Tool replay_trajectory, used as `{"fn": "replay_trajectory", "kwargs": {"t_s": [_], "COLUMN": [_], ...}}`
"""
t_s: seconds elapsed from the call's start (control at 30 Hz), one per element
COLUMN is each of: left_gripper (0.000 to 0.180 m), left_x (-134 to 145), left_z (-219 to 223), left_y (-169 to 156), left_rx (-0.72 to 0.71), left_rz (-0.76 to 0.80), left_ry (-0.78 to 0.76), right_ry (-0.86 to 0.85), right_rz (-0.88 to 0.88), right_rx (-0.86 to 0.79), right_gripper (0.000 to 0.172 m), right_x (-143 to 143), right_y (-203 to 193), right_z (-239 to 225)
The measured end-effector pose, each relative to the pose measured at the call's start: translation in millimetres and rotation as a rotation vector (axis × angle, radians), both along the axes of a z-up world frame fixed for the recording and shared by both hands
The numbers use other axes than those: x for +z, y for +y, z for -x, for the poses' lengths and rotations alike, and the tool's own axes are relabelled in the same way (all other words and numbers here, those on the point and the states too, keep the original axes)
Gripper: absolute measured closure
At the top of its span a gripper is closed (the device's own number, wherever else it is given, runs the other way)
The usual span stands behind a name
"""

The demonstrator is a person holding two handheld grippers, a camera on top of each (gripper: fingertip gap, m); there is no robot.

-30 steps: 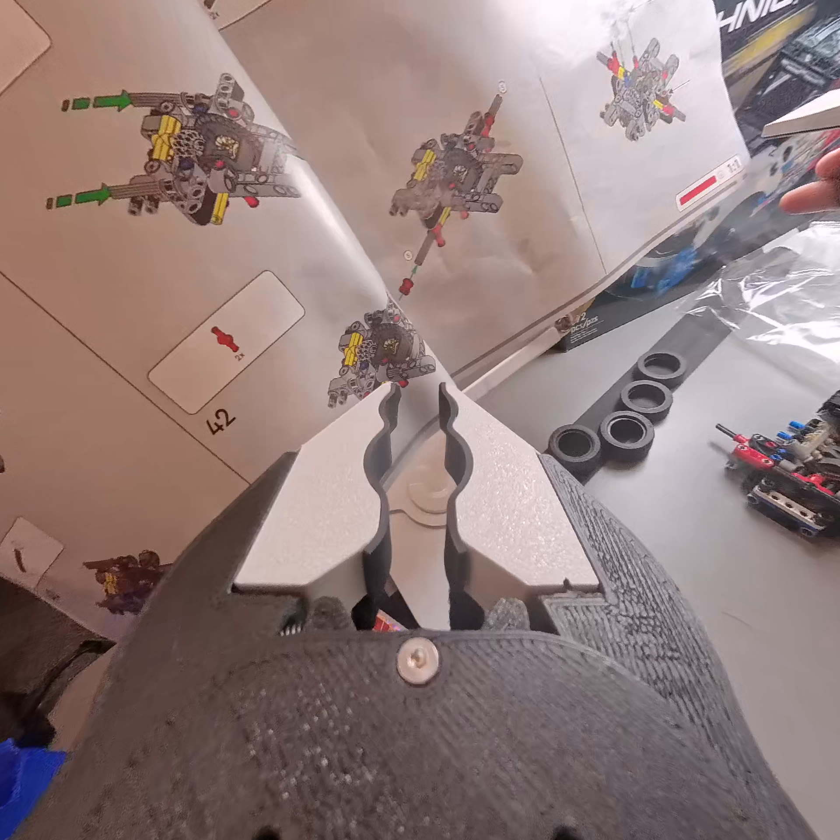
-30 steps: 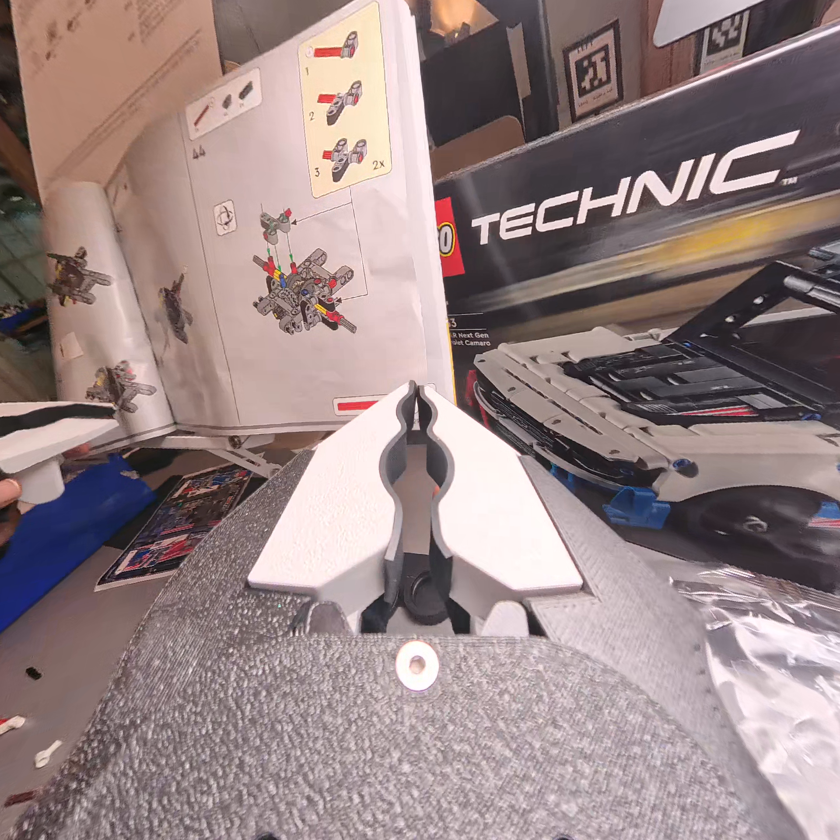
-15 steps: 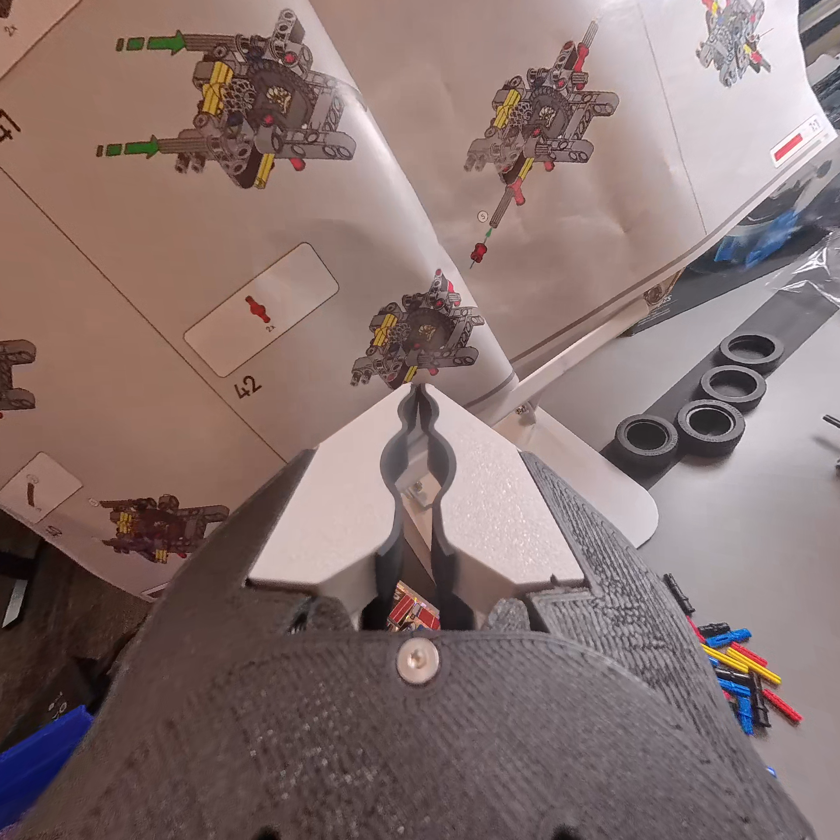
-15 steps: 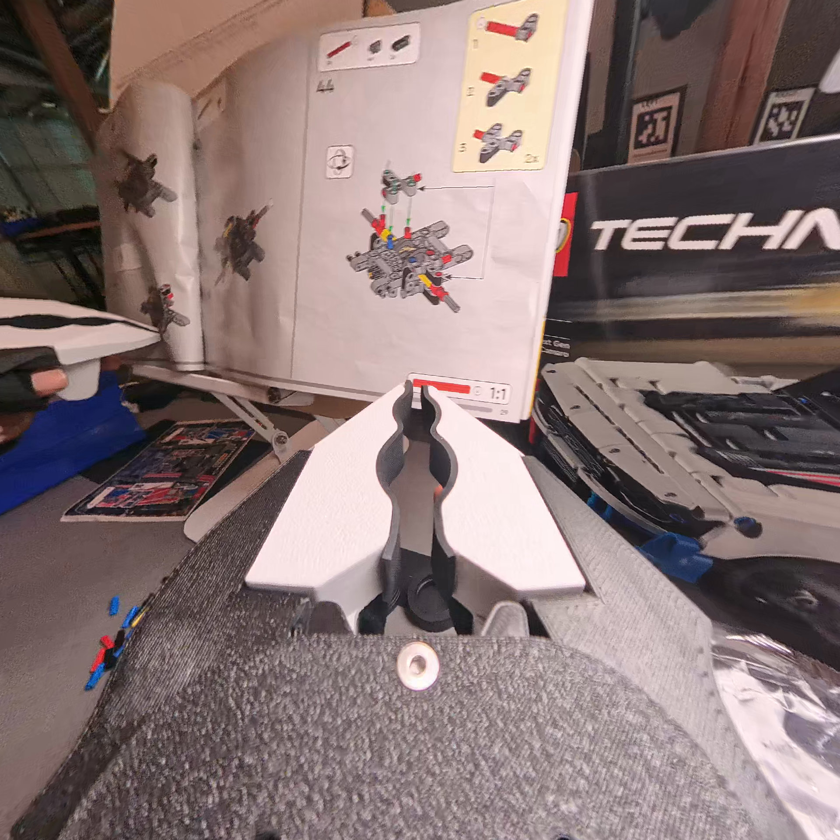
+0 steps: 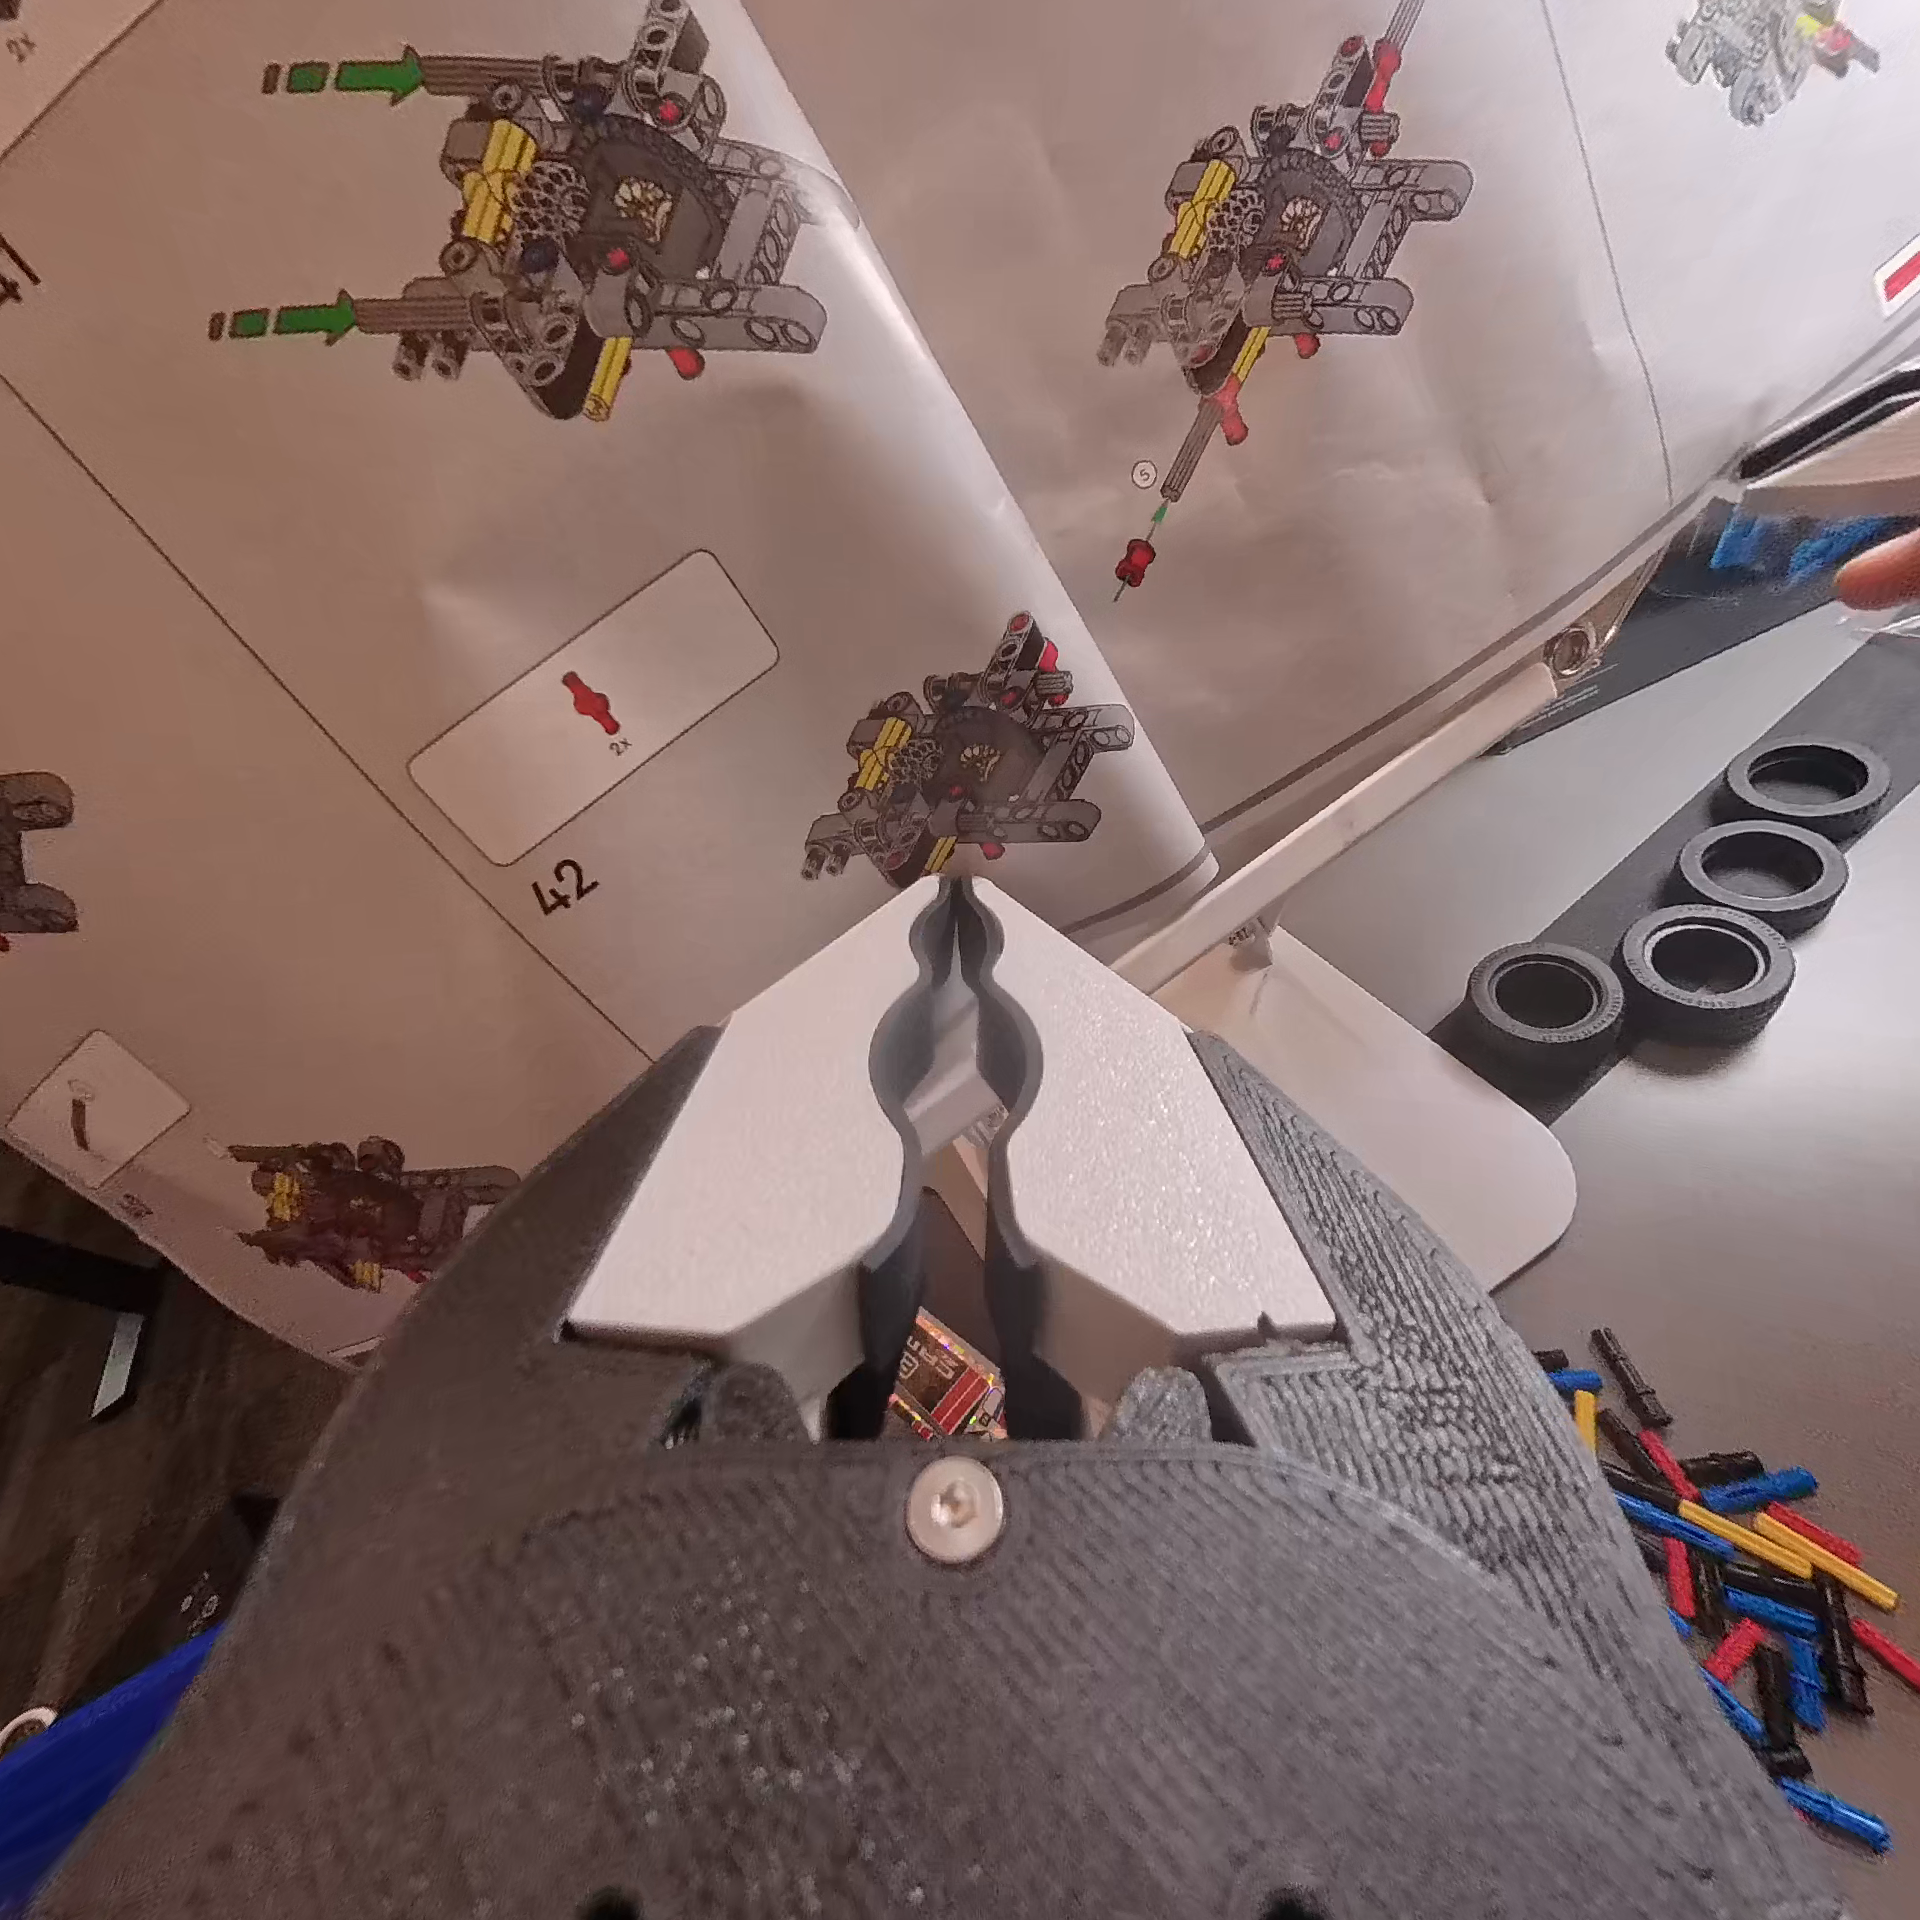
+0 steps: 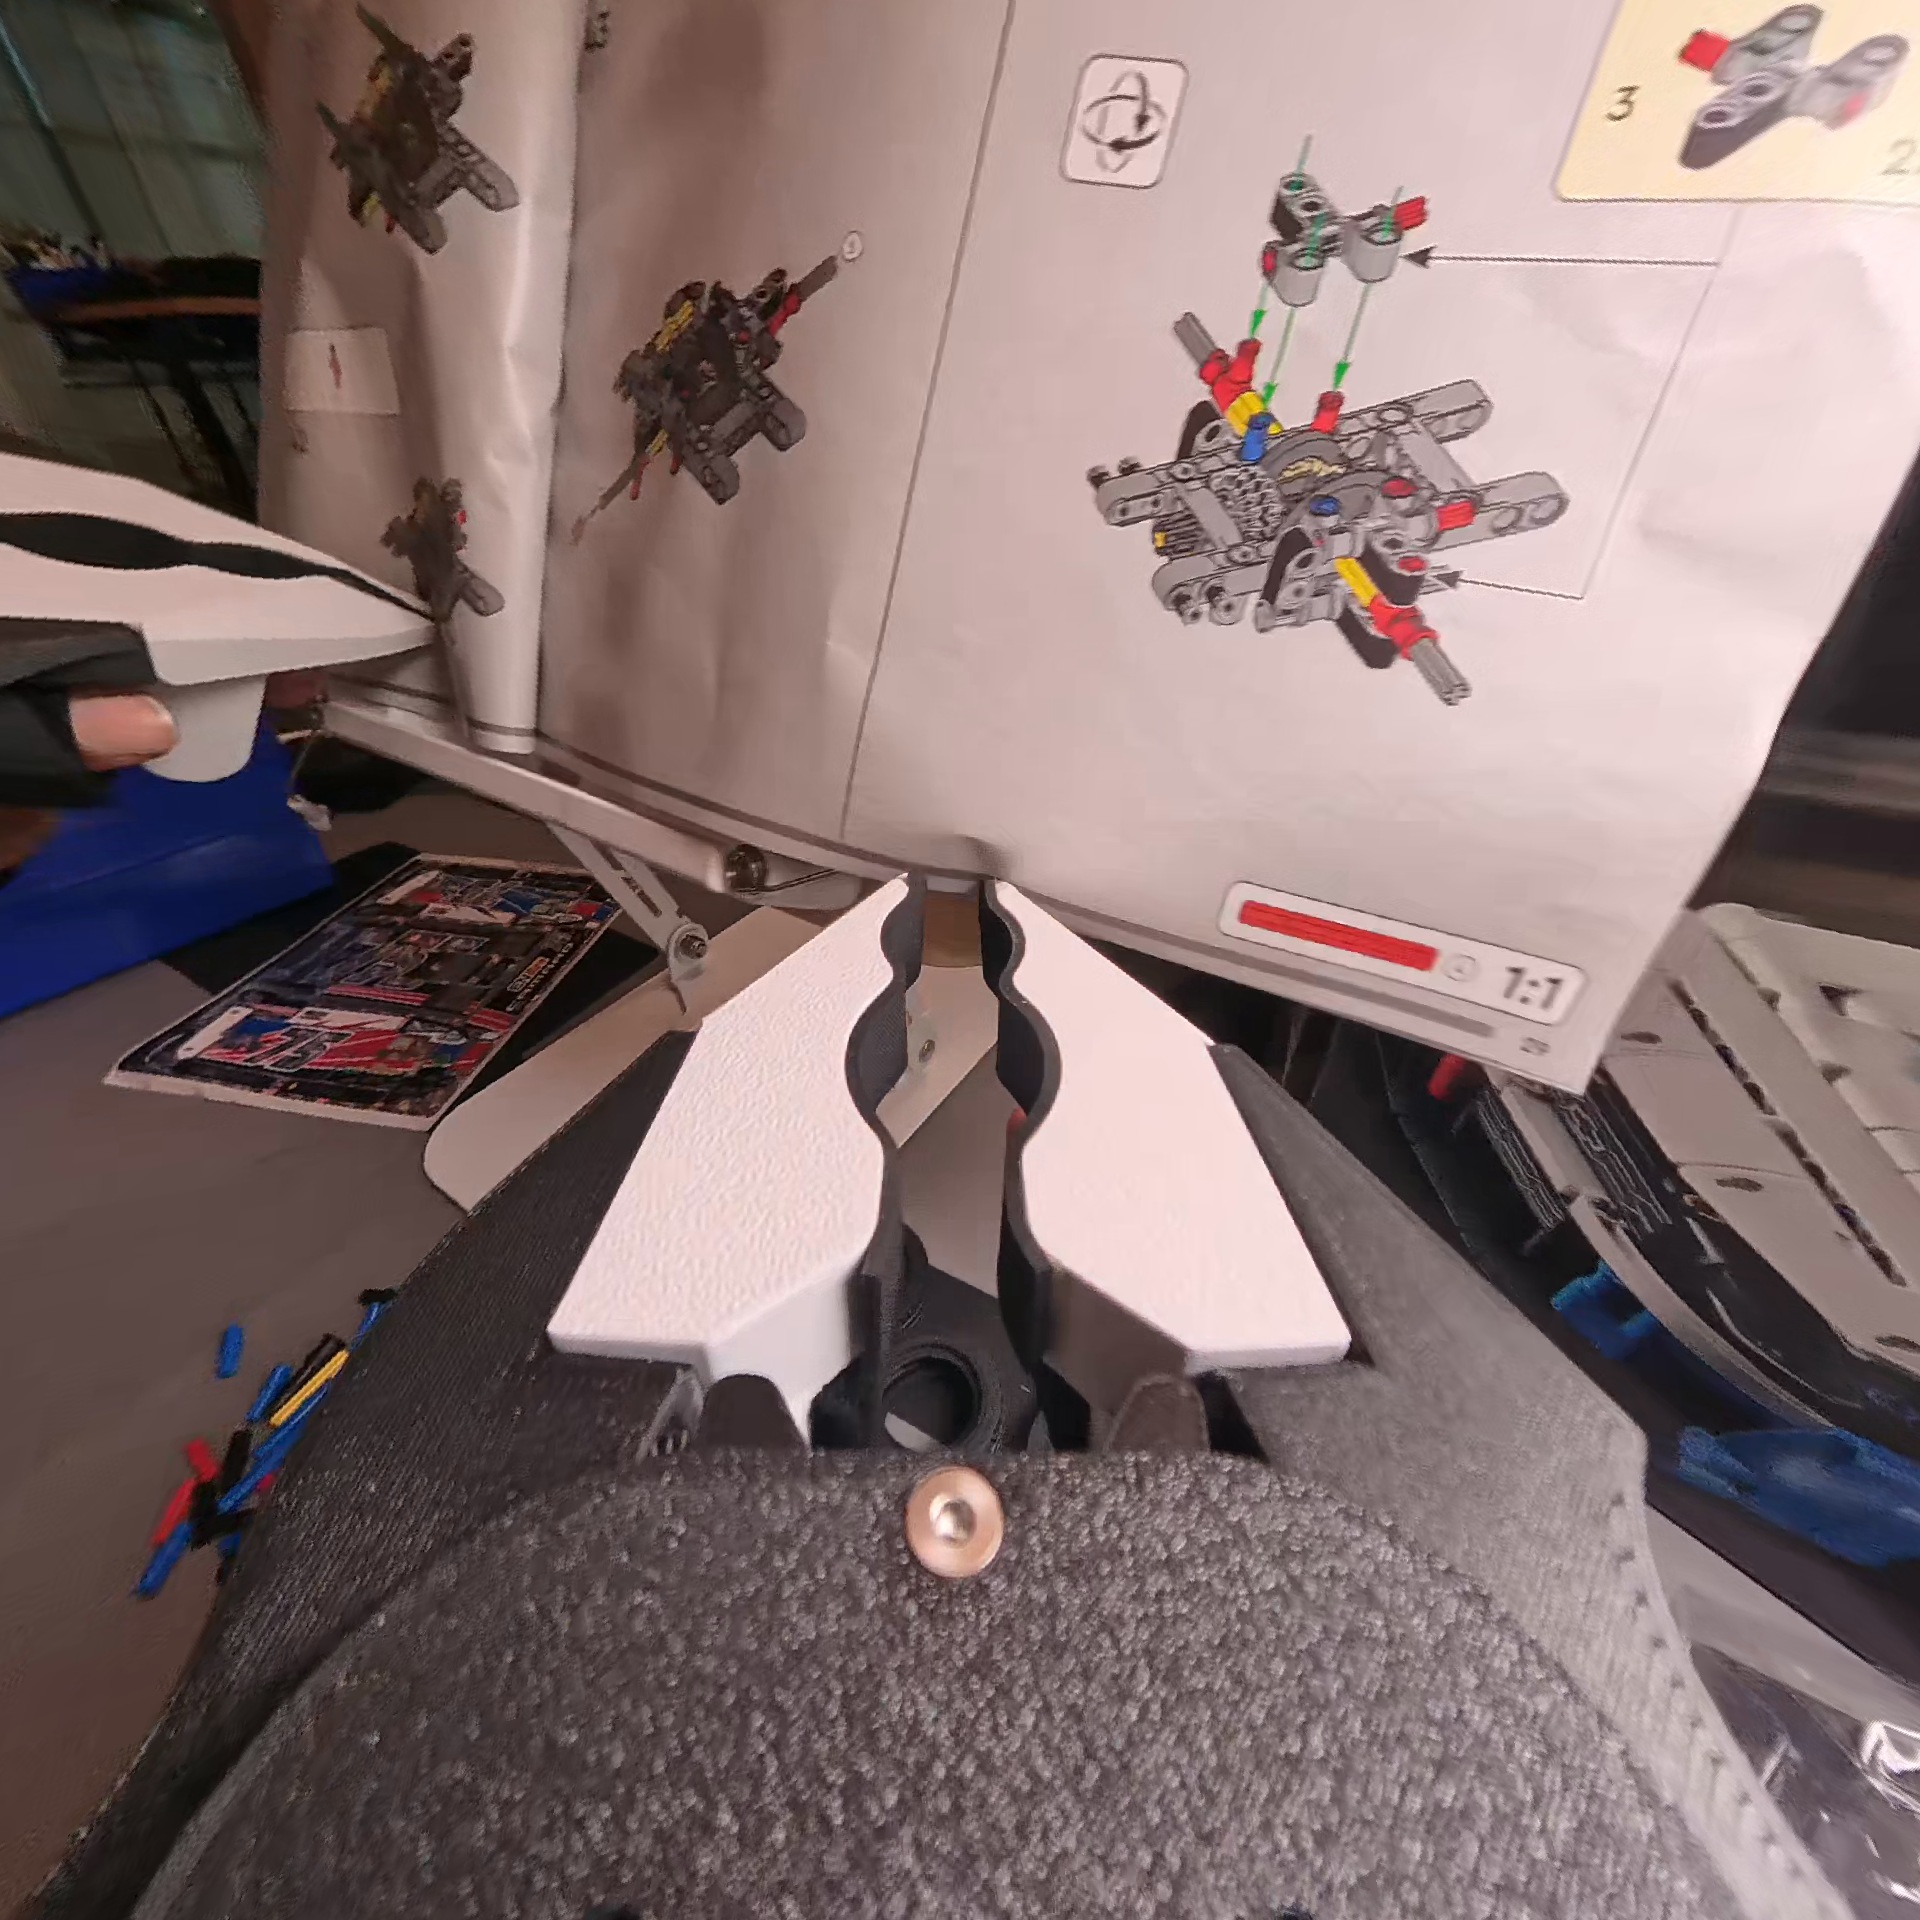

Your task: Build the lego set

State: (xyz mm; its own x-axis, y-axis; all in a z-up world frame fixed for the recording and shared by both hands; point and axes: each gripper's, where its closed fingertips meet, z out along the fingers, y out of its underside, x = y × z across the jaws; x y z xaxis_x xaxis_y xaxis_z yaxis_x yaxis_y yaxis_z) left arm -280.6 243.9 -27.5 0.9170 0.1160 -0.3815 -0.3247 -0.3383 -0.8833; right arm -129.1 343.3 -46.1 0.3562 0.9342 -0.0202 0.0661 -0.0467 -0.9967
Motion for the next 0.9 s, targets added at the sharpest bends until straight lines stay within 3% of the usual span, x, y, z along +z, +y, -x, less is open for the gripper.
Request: {"fn": "replay_trajectory", "kwargs": {"t_s": [0.27,0.6,0.9], "left_gripper": [0.18,0.179,0.168], "left_x": [-2.2,0.1,12.4], "left_z": [7.6,-2.8,-27.2], "left_y": [1.2,-5.2,-18.9], "left_rx": [0.009,-0.016,-0.078], "left_rz": [-0.006,-0.021,-0.101], "left_ry": [-0.016,-0.026,-0.097], "right_ry": [-0.03,-0.041,0.004], "right_rz": [0.031,-0.02,-0.049], "right_rx": [-0.044,-0.012,0.002], "right_gripper": [0.164,0.163,0.163], "right_x": [-8.2,-4.1,12.2], "right_y": [19.3,-0.1,-24.0], "right_z": [-10.8,-30.2,-40.2]}}
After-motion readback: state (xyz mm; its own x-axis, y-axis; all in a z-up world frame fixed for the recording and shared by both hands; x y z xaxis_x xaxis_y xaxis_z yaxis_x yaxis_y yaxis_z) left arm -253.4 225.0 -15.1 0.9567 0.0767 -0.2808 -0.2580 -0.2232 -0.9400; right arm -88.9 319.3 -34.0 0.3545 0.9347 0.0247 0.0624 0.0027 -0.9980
